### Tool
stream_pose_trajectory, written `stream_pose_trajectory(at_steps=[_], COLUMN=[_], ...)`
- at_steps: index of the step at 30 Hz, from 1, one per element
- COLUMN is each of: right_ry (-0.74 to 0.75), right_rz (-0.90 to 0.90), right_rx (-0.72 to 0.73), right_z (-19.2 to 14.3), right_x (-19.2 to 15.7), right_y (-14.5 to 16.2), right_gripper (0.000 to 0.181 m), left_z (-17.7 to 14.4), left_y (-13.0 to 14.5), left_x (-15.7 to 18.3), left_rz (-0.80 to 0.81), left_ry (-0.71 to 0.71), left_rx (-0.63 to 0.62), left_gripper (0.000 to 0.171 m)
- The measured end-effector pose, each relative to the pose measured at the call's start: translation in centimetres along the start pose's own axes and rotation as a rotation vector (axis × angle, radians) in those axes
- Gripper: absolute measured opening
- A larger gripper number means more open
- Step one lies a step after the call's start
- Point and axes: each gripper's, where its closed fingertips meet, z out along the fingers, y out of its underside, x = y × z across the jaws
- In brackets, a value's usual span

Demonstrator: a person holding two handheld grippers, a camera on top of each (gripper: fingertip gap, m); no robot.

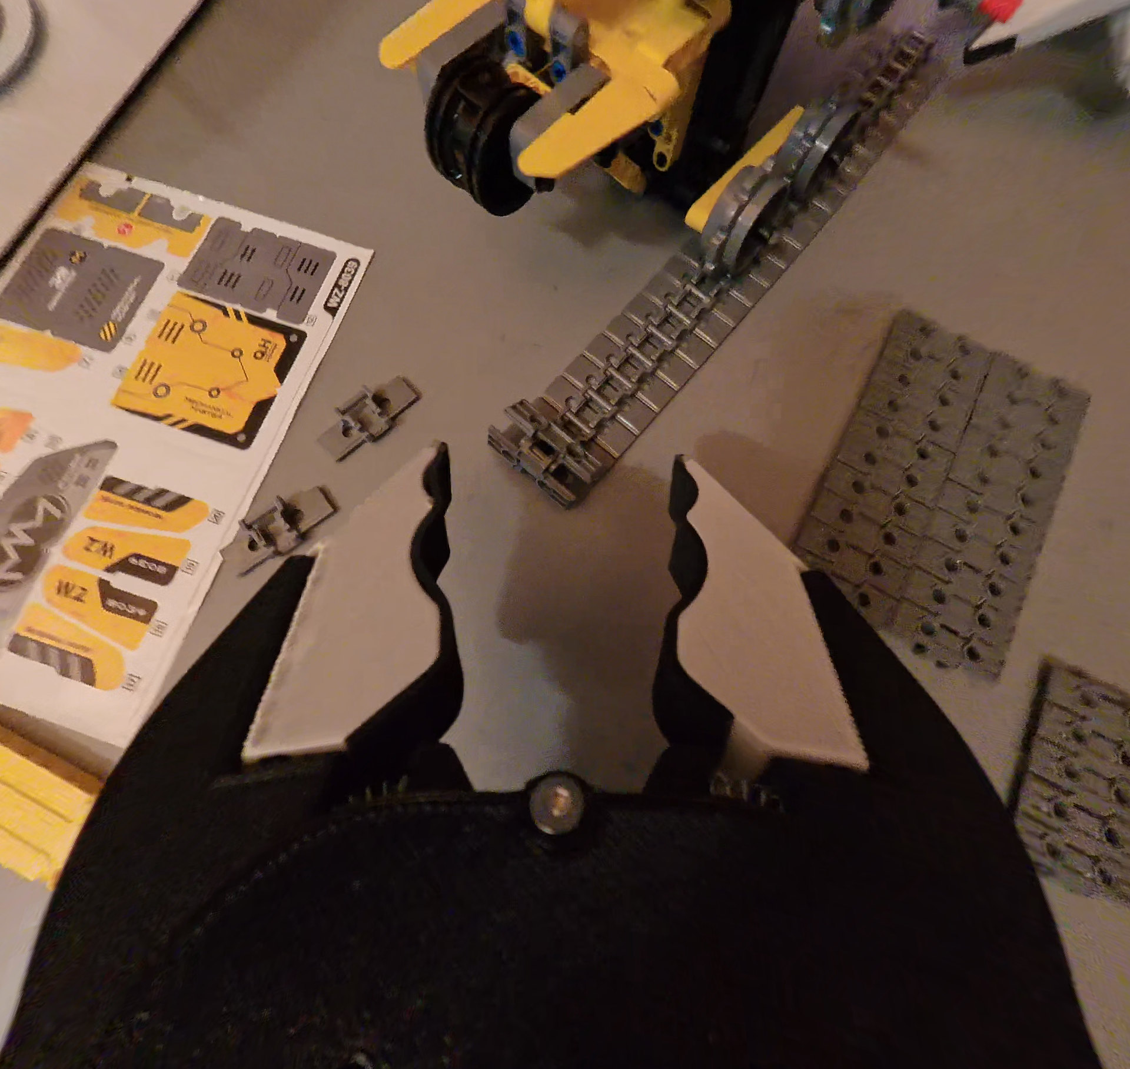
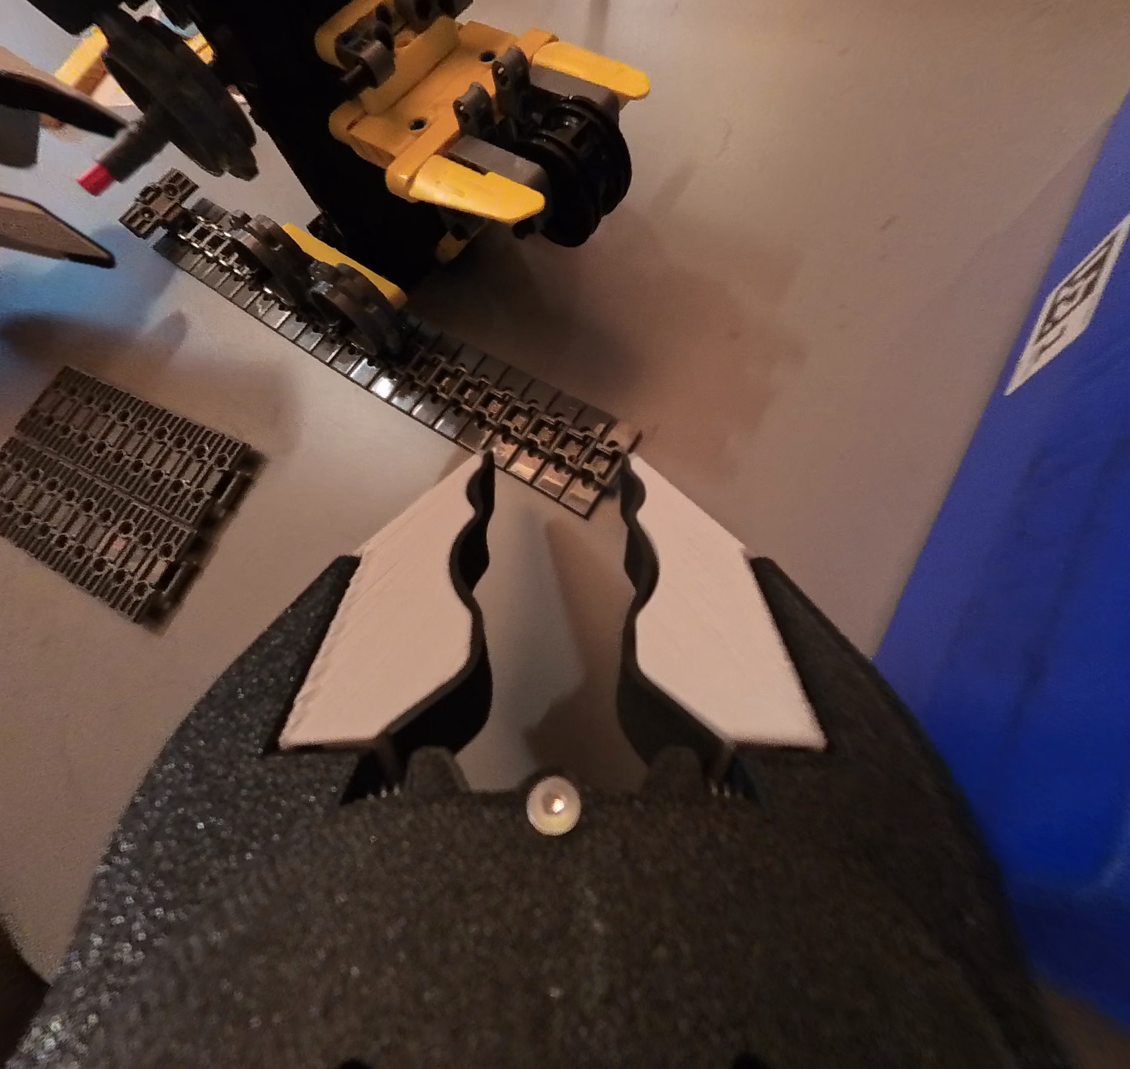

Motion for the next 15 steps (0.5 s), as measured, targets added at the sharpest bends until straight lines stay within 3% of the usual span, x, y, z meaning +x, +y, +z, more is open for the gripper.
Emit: stream_pose_trajectory(at_steps=[7,15], right_ry=[0.021,0.027], right_rz=[-0.028,-0.028], right_rx=[0.034,0.046], right_z=[-0.9,-1.3], right_x=[-0.1,-0.1], right_y=[-0.7,-0.3], right_gripper=[0.042,0.043], left_z=[-0.9,0.7], left_y=[-1.5,-0.5], left_x=[1.0,0.6], left_rz=[0.153,0.306], left_ry=[0.217,0.3], left_rx=[-0.003,-0.18], left_gripper=[0.072,0.064])
